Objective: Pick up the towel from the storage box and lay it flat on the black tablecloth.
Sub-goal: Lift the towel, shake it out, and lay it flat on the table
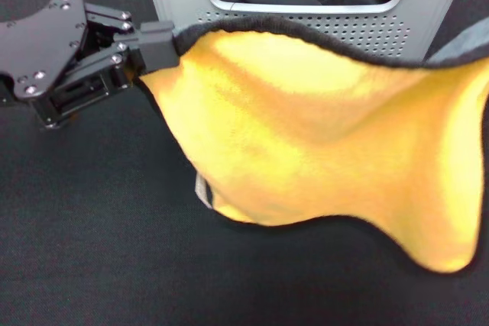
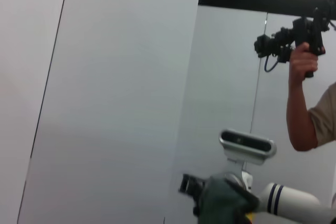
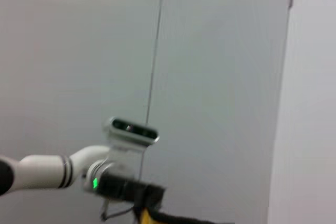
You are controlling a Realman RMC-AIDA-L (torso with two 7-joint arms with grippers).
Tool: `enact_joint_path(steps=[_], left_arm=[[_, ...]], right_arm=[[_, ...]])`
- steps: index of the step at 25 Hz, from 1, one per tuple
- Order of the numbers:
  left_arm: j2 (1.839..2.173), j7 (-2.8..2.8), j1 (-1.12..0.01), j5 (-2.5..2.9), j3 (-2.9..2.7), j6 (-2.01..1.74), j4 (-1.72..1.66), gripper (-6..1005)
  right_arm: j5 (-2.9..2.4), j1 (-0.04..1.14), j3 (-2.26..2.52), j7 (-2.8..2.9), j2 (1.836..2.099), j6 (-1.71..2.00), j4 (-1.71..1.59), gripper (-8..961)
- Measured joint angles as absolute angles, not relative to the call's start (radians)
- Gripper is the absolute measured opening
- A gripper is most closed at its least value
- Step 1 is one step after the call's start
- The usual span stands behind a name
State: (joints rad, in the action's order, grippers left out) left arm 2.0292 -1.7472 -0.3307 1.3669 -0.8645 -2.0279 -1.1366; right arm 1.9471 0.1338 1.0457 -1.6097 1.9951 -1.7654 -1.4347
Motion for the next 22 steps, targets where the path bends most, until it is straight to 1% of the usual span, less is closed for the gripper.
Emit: enact_joint_path(steps=[3,10,22], left_arm=[[2.028,-1.740,-0.333,1.385,-0.866,-2.028,-1.135,31],[2.038,-1.709,-0.333,1.419,-0.886,-2.028,-1.132,30],[2.039,-1.672,-0.334,1.411,-0.893,-2.028,-1.120,29]], right_arm=[[1.963,0.133,1.027,-1.609,1.995,-1.764,-1.433,11],[1.991,0.140,1.018,-1.608,1.996,-1.757,-1.442,11],[2.013,0.144,0.986,-1.591,1.997,-1.756,-1.439,12]])
